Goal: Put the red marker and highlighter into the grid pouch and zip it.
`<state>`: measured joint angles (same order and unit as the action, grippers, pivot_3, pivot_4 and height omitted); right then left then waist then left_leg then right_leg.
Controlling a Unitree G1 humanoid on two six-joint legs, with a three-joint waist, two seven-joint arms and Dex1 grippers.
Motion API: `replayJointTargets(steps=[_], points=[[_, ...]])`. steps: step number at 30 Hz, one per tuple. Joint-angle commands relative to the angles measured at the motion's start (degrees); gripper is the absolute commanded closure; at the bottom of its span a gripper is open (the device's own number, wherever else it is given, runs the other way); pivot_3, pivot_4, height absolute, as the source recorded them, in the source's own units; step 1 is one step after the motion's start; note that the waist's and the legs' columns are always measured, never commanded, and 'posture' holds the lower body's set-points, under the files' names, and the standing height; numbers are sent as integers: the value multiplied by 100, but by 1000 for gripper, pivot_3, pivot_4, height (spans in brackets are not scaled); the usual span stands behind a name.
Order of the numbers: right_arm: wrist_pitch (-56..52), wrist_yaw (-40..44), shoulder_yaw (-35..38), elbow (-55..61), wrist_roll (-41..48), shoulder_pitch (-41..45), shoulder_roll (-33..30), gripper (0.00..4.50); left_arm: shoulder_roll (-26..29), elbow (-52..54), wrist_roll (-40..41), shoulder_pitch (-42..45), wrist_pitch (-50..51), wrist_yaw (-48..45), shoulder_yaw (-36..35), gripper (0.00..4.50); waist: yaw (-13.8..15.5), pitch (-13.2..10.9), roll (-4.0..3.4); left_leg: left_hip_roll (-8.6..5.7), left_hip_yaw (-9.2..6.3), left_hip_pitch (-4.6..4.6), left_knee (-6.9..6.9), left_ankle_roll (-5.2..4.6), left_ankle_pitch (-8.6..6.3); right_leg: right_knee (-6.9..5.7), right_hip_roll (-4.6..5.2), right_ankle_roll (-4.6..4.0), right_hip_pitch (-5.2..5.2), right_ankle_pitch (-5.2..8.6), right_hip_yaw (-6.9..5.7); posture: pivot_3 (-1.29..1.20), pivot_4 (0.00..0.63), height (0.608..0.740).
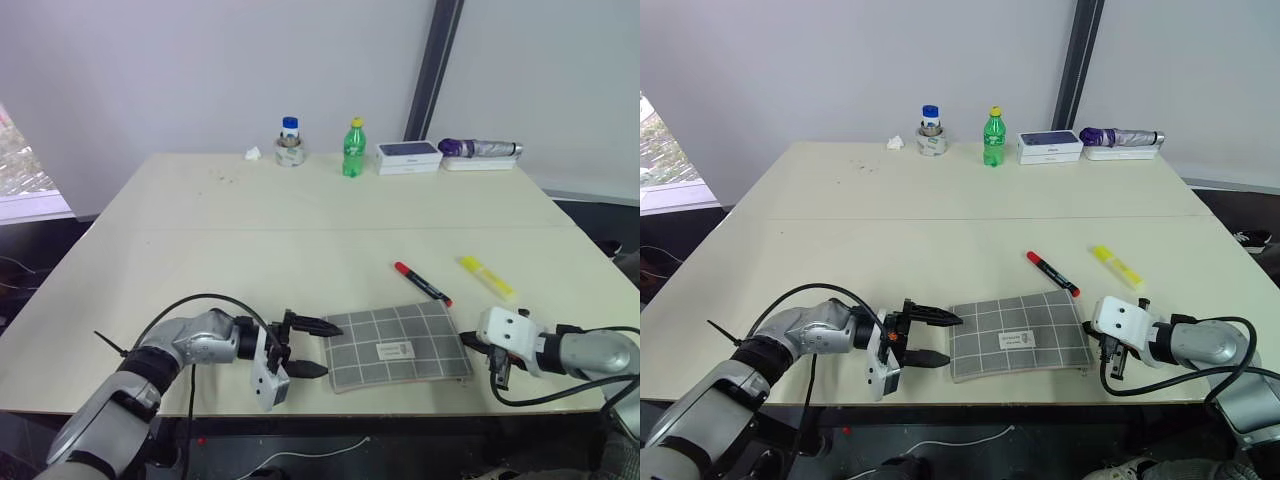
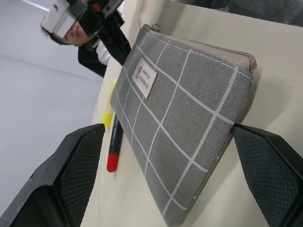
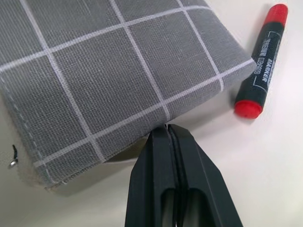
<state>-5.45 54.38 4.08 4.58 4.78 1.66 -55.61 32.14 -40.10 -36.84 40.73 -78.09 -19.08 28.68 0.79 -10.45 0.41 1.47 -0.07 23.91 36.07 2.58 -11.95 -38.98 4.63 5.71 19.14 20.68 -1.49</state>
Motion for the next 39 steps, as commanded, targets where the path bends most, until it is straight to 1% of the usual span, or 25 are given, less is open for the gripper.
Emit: replayJointTargets(steps=[1,3,5,9,13,17,20,25,28,34,39], points=[[-53,21,-50,233,-1,101,48,4472,-112,-69,-210,2,24,-22,218,0,-6,0,0,0,0,0,-1,0,0,0,0,0,0,0,0,0,150,740],[-53,29,-76,223,-23,122,57,4472,-178,-41,-223,7,59,2,227,0,-2,0,0,0,0,0,-1,0,0,0,-1,0,0,0,0,0,150,740],[-71,52,-92,231,-24,121,49,4472,-255,-57,200,16,189,-76,185,0,2,0,0,0,0,0,0,0,0,0,0,0,0,0,0,0,150,740],[-61,47,-95,210,-39,133,38,4472,-141,48,703,-40,321,-257,137,0,-11,-1,1,0,-1,1,-1,0,0,0,-1,0,1,0,-1,0,150,740],[-17,47,-105,158,-64,138,37,4472,76,156,959,-165,357,-368,81,0,-25,-1,1,2,-1,1,-4,0,0,0,-3,0,6,0,0,0,150,740],[37,55,-135,100,-108,176,64,4472,22,321,1334,-220,497,-582,174,0,-11,-1,2,3,0,2,-2,0,0,0,-3,0,6,0,0,0,150,740],[38,64,-156,88,-128,213,87,4472,78,558,1331,-369,417,-844,403,0,-5,-1,2,2,-2,5,0,0,0,0,-1,0,6,0,-1,0,150,740],[50,84,-124,97,-127,190,64,4472,659,896,1484,-504,315,-1139,367,0,-42,-1,2,5,-1,4,-6,0,0,0,-6,-1,10,1,1,0,150,740],[36,69,-114,123,-127,170,76,4472,861,1091,1623,-499,337,-1246,338,0,-37,-1,1,5,0,4,-5,0,0,0,-6,-1,9,1,1,0,150,740],[79,43,-133,97,-165,113,88,4472,993,1487,1950,-610,535,-1425,303,0,-10,-2,1,5,0,7,-3,0,0,0,-3,-1,9,1,1,0,150,740],[109,50,-142,69,-174,114,92,4472,922,1980,2122,-965,708,-1575,441,0,-17,-2,1,6,0,7,-4,0,0,0,-4,-1,10,1,2,0,150,740]])
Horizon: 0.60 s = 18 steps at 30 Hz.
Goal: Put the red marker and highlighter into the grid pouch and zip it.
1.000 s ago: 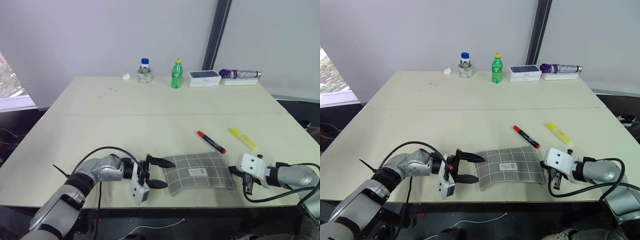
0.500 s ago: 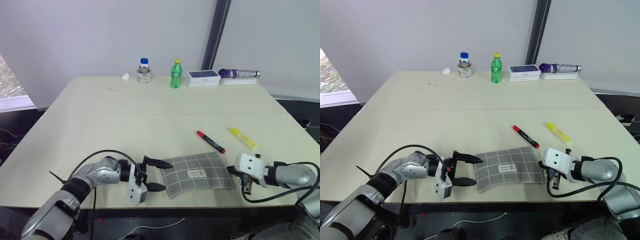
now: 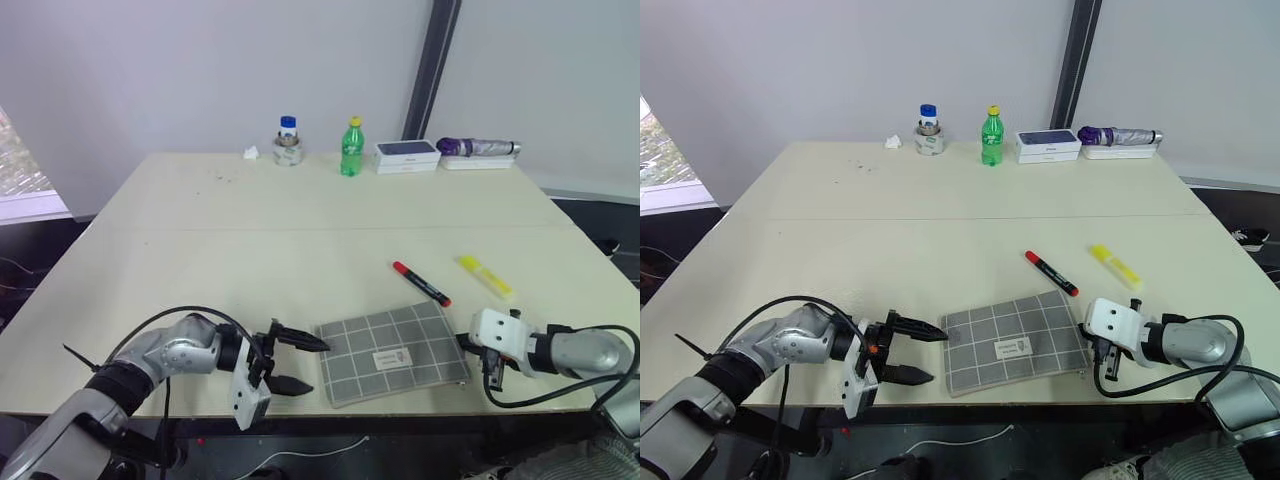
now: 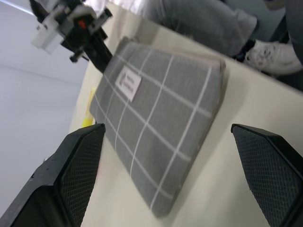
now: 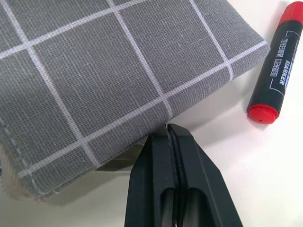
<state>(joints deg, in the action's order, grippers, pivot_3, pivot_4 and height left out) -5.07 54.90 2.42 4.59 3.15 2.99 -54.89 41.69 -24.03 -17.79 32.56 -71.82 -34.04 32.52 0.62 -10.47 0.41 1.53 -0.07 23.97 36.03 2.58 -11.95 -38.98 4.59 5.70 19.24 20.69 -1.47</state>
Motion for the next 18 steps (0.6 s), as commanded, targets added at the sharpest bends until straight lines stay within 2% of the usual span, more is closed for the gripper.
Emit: replayJointTargets(steps=[1,18], points=[[68,2,21,73,-10,-18,22,4472,-102,386,124,-187,173,-103,46,0,-1,0,0,0,0,0,0,0,0,0,0,0,0,0,1,0,150,740],[115,-36,-7,59,-52,10,84,4472,-707,352,-817,-293,1133,158,-279,0,12,0,-1,-2,-2,-2,5,0,0,0,0,0,-5,0,-1,0,150,740]])
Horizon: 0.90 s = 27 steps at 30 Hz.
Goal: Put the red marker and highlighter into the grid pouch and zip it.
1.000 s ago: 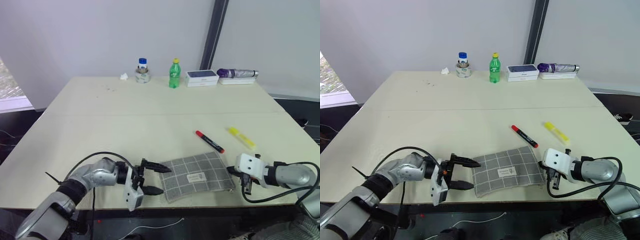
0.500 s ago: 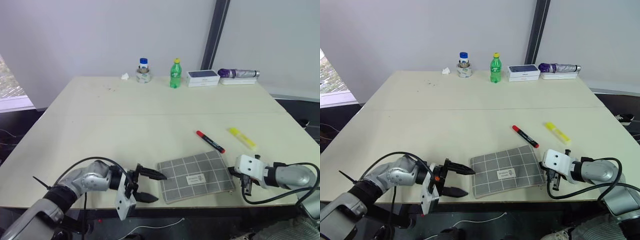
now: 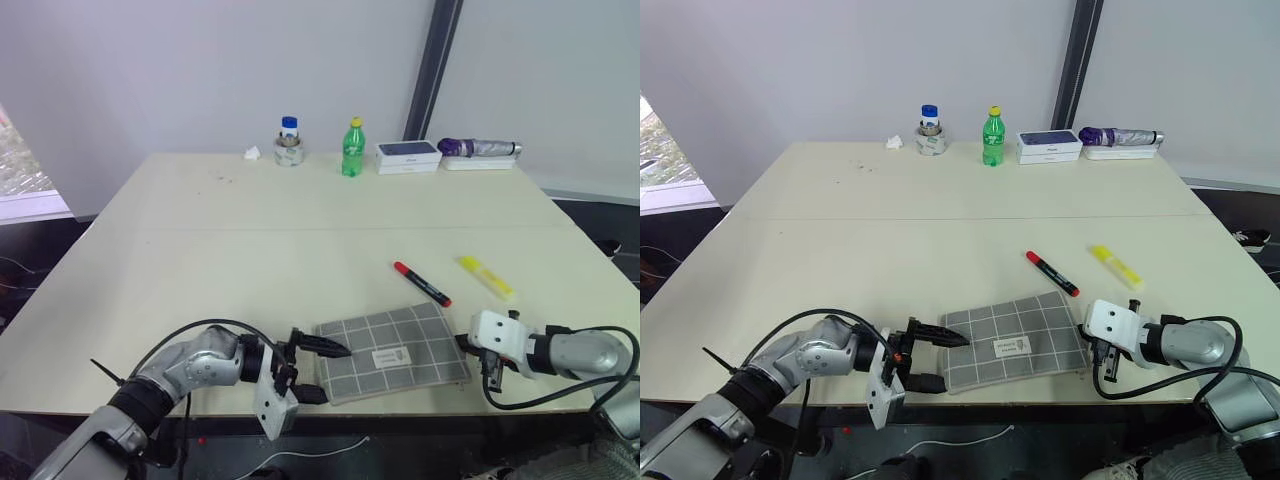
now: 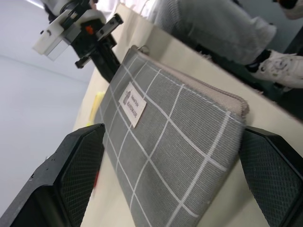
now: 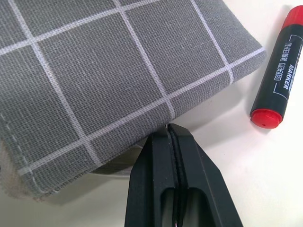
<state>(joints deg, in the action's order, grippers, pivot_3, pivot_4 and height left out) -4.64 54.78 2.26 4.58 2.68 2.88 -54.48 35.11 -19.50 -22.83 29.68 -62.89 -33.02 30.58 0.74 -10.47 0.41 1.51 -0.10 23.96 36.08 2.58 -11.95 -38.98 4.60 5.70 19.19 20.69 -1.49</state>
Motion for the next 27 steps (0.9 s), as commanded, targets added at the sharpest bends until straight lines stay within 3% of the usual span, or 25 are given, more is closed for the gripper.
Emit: replayJointTargets(steps=[1,9,12,19,27], points=[[78,-24,6,57,-11,24,48,4472,-83,-115,-355,18,229,97,-90,0,0,0,0,0,-1,0,0,0,0,0,0,0,0,0,0,0,150,740],[101,-34,-26,24,-42,69,94,4472,-234,-77,-370,77,422,197,-115,0,-2,0,0,0,-1,0,0,0,0,0,0,0,0,0,0,0,150,740],[109,-48,-39,15,-50,75,108,4500,-236,-53,-203,33,535,86,-73,797,-4,0,0,0,0,0,0,0,0,0,0,0,0,0,0,0,150,740],[173,-51,-51,-31,-93,76,111,4500,-164,98,12,-93,483,4,-126,4446,-7,0,0,1,0,0,-2,0,0,0,0,0,1,0,1,0,150,740],[71,10,153,-26,228,133,222,4500,-72,246,617,-194,560,-70,-372,4484,-12,0,0,2,0,0,-4,0,0,0,-1,0,2,0,1,0,150,740]])
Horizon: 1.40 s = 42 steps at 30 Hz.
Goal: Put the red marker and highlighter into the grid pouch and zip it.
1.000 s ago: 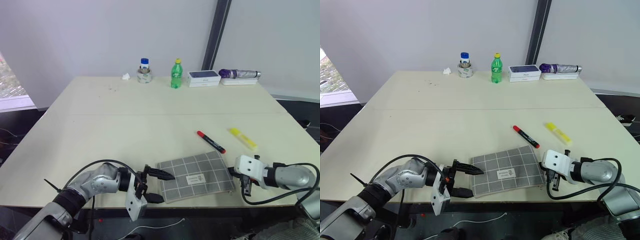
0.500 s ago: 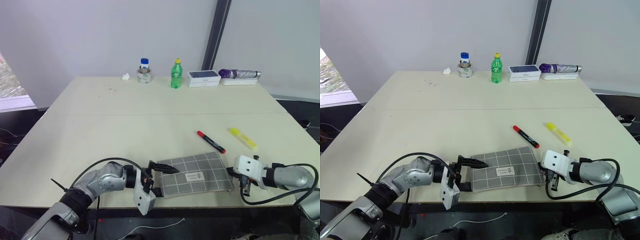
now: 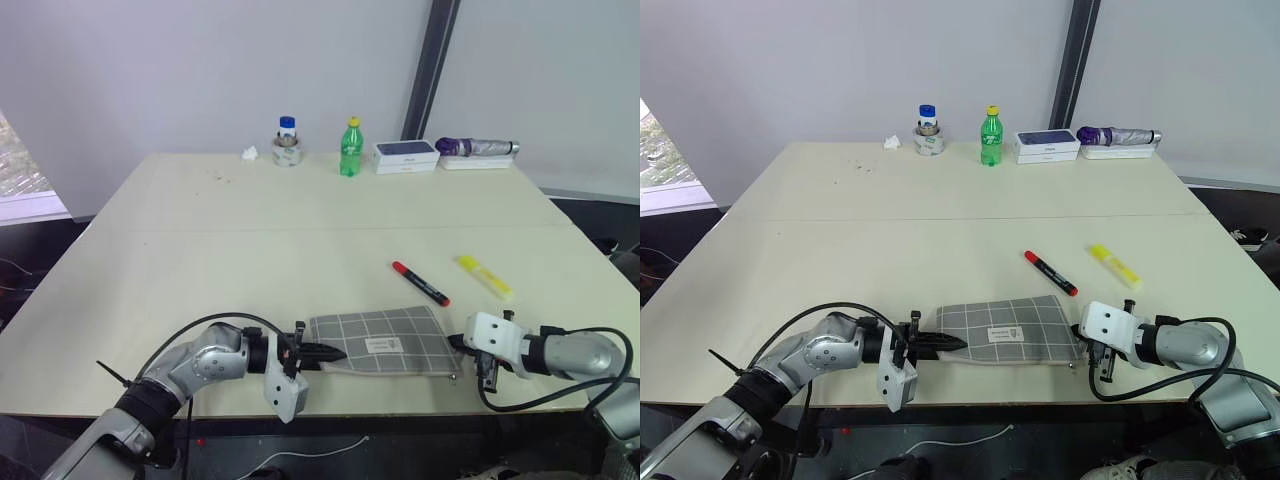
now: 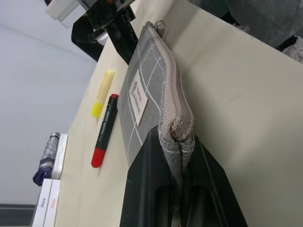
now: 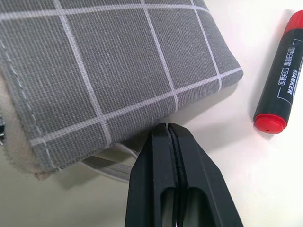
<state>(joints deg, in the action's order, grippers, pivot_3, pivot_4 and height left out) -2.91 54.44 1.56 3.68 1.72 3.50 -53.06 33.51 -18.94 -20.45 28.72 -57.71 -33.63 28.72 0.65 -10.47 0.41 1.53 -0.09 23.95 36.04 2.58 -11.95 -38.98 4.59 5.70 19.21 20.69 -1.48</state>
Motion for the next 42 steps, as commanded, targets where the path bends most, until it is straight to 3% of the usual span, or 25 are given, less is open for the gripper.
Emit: replayJointTargets(steps=[1,3,6,9,10,16,22,35,38,42], points=[[-243,82,308,96,491,86,106,4241,115,252,570,-143,92,7,-288,4497,-7,-1,-1,0,0,0,-1,0,0,0,0,0,0,0,0,0,150,740],[-615,240,479,232,921,63,118,3570,215,368,881,-227,200,-17,-454,4500,-5,-2,-1,7,-1,2,-1,0,0,0,0,0,2,0,1,0,150,740],[-784,134,769,292,1275,158,223,2025,572,708,1511,-484,493,-24,-948,4500,-10,-3,-1,16,-3,2,-1,0,0,0,0,-1,3,0,1,0,150,740],[-1099,84,946,360,1659,356,375,395,833,1022,1661,-689,606,7,-1336,4500,-22,-5,-5,18,-5,1,-3,0,0,0,0,-1,4,0,2,0,150,740],[-1203,53,961,374,1774,455,442,52,891,1093,1676,-746,676,23,-1458,4500,-21,-5,-4,17,-4,1,-3,0,0,0,1,-1,3,0,3,0,150,740],[-2101,-439,722,546,2403,1027,1298,52,754,1456,1424,-1241,1175,294,-1942,4500,-5,-5,-4,16,-2,3,-4,0,0,0,0,-1,6,0,2,0,150,740],[-2376,-823,262,608,2273,1232,1965,52,486,1658,1007,-1540,1433,696,-2248,4500,-1,-5,-4,16,-2,18,-3,0,0,0,0,-1,19,0,1,0,150,740],[-2392,-1621,-288,0,1887,1969,3042,52,621,1535,787,-1585,1233,822,-2443,4500,-21,-6,-5,18,-2,25,-8,0,0,-2,-2,-1,34,0,3,0,150,740],[-2505,-1711,-235,-94,1900,2014,3110,835,641,1497,759,-1572,1199,836,-2458,4500,-10,-6,-6,17,-3,30,-10,0,0,-3,-1,-1,39,0,4,0,150,740],[-2556,-1708,-309,-30,1864,1922,3089,2773,643,1489,757,-1568,1207,856,-2466,4500,-13,-6,-6,17,-2,37,-8,0,0,-4,0,-1,45,0,3,0,150,740]])
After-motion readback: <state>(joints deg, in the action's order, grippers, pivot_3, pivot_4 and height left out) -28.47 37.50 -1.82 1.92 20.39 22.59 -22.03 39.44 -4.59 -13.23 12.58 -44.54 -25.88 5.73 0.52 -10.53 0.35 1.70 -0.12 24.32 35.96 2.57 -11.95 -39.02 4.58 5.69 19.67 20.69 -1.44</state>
